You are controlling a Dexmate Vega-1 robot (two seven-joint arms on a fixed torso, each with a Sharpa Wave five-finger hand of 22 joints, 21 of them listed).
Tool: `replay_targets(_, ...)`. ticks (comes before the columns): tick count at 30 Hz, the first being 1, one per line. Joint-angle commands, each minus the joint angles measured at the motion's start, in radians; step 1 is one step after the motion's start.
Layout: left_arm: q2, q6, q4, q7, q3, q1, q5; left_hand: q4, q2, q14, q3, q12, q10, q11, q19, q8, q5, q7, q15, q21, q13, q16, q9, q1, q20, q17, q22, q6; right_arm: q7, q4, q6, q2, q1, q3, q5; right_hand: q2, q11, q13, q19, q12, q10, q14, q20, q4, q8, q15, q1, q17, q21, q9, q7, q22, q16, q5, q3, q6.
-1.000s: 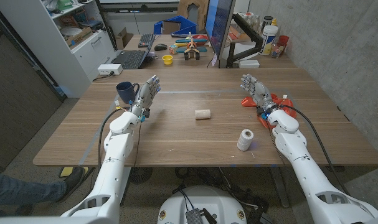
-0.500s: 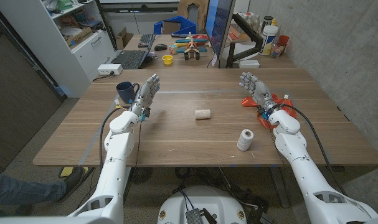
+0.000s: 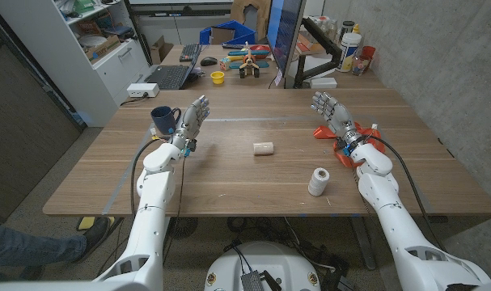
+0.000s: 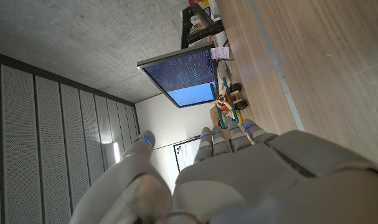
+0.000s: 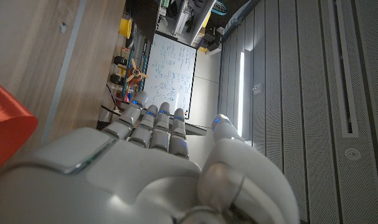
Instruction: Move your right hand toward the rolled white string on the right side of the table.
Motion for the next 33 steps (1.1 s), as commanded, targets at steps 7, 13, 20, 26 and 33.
replay_targets(7, -0.014, 0.011, -0.001, -0.003, 0.001, -0.008, 0.006, -0.002, 0.006, -0.01, -0.005, 0.007, 0.006, 0.001, -0.008, 0.003, 0.002, 0.006, 0.001, -0.008, 0.002, 0.004, 0.005, 0.009, -0.025, 0.004, 0.006, 0.007, 0.1, 0.034, 0.043, 0.008, 0.018, 0.028, 0.06, -0.002, -0.01, 0.004, 0.013, 0.007, 0.017, 0.012, -0.026, -0.006, 0.009, -0.005, 0.007, 0.002, -0.012, 0.006, -0.009, 0.001, -0.002, 0.007, 0.001, 0.016)
replay_targets(13, -0.015, 0.008, -0.008, -0.004, 0.006, -0.008, 0.011, -0.002, 0.007, -0.01, -0.007, 0.008, 0.008, -0.001, -0.007, 0.002, 0.001, 0.005, 0.001, -0.01, 0.002, 0.004, 0.005, 0.009, -0.025, 0.004, 0.006, 0.006, 0.119, 0.053, 0.072, 0.008, 0.026, 0.031, 0.059, -0.003, -0.02, 0.004, 0.017, 0.009, 0.024, 0.02, -0.026, -0.008, 0.011, -0.01, 0.005, 0.003, -0.016, 0.006, -0.017, 0.001, -0.001, 0.007, 0.001, 0.024)
replay_targets(20, -0.016, 0.013, -0.005, 0.001, 0.01, -0.009, 0.019, -0.002, 0.008, -0.01, -0.008, 0.008, 0.008, 0.002, -0.008, 0.002, 0.001, 0.004, 0.001, -0.013, 0.002, 0.004, 0.005, 0.009, -0.024, 0.004, 0.006, 0.008, 0.217, 0.143, 0.141, 0.007, 0.063, 0.046, 0.097, -0.018, -0.03, 0.005, 0.027, 0.012, 0.038, 0.035, -0.029, -0.008, 0.019, -0.022, -0.012, 0.005, -0.026, 0.007, -0.049, 0.001, 0.001, 0.008, -0.011, 0.056)
replay_targets(26, -0.016, 0.014, -0.003, 0.003, 0.011, -0.012, 0.023, -0.002, 0.008, -0.01, -0.009, 0.007, 0.007, -0.002, -0.007, 0.002, 0.0, 0.004, 0.001, -0.016, 0.002, 0.004, 0.005, 0.009, -0.022, 0.004, 0.006, 0.01, 0.228, 0.15, 0.166, 0.007, 0.06, 0.056, 0.1, -0.025, -0.037, 0.005, 0.03, 0.014, 0.049, 0.045, -0.029, -0.008, 0.02, -0.028, -0.02, 0.005, -0.033, 0.007, -0.056, 0.0, 0.003, 0.01, -0.016, 0.067)
replay_targets(33, -0.017, 0.018, 0.007, 0.002, 0.011, -0.017, 0.025, -0.001, 0.009, -0.01, -0.011, 0.008, 0.009, -0.003, -0.008, 0.003, 0.0, 0.003, 0.001, -0.02, 0.002, 0.004, 0.005, 0.01, -0.021, 0.004, 0.007, 0.011, 0.222, 0.118, 0.193, -0.004, 0.04, 0.056, 0.075, -0.027, -0.054, 0.005, 0.034, 0.017, 0.059, 0.053, -0.032, -0.01, 0.019, -0.034, -0.023, 0.004, -0.04, 0.008, -0.069, 0.0, 0.002, 0.013, -0.016, 0.072)
